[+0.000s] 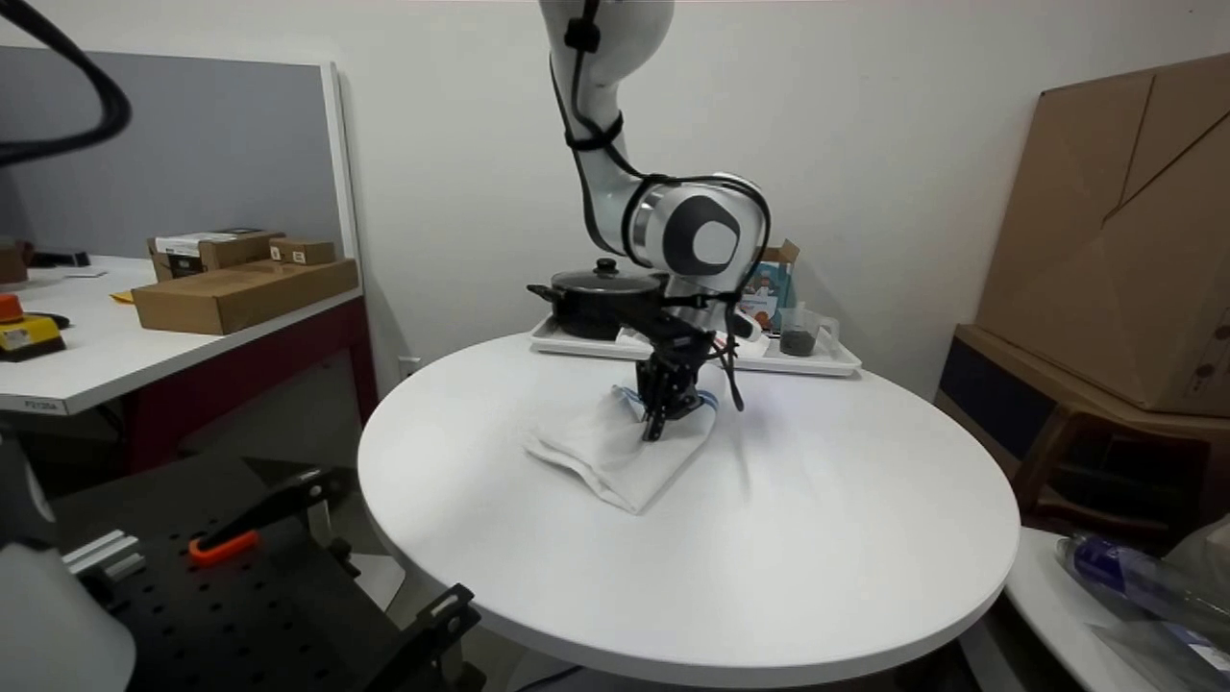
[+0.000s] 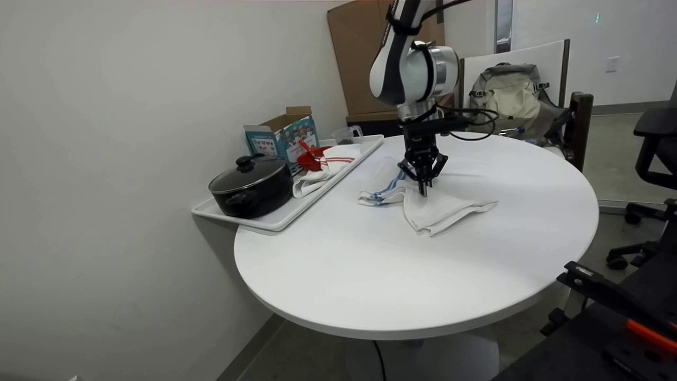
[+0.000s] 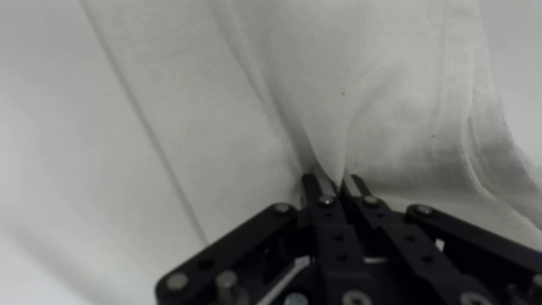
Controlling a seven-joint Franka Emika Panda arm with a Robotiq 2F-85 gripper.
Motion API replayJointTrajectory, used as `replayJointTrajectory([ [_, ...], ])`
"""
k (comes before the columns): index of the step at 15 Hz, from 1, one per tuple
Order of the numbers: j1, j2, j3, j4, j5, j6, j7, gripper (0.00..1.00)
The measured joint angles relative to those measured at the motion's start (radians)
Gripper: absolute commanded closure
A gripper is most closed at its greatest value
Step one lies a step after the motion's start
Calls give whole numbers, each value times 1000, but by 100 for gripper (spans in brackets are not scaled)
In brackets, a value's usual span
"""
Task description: Wipe the table top with the white and blue towel
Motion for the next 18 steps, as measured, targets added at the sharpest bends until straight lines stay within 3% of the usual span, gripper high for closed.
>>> replayJointTrajectory([
  [18,-357,130,-132,261,134,-201,54,99],
])
